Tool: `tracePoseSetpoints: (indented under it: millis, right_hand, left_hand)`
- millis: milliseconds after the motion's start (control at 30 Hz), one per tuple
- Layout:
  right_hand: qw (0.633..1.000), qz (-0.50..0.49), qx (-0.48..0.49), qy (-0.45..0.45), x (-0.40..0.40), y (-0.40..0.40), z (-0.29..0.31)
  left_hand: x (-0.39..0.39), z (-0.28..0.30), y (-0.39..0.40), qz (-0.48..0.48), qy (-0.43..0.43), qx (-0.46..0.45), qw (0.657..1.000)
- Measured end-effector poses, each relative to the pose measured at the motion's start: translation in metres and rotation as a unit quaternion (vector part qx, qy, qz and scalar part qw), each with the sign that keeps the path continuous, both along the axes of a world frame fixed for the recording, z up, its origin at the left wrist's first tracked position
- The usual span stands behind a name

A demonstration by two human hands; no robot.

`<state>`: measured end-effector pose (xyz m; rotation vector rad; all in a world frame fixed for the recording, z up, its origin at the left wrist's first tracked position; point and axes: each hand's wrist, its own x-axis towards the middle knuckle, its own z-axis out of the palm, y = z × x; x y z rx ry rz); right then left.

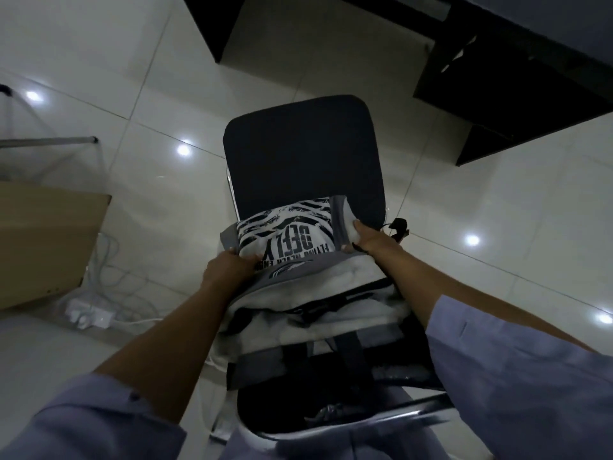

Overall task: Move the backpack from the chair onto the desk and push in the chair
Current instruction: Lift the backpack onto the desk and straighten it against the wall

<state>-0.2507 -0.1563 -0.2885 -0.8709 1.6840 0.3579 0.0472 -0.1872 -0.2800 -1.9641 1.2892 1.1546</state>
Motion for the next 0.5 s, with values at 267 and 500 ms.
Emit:
tracePoseSetpoints:
  millis: [267, 500]
  right_hand:
    - [0.996, -0.001, -0.078, 0.048, 0.001, 0.007, 0.020]
    - [0.974, -0.072, -0.186, 0.106, 0.009, 0.007, 0.075]
  left_hand:
    - [-0.010, 0.018, 0.000, -0.020, -0.008, -0.125, 0.992]
    - [-0.012, 0.056, -0.012, -0.072, 0.058, -0.241, 0.966]
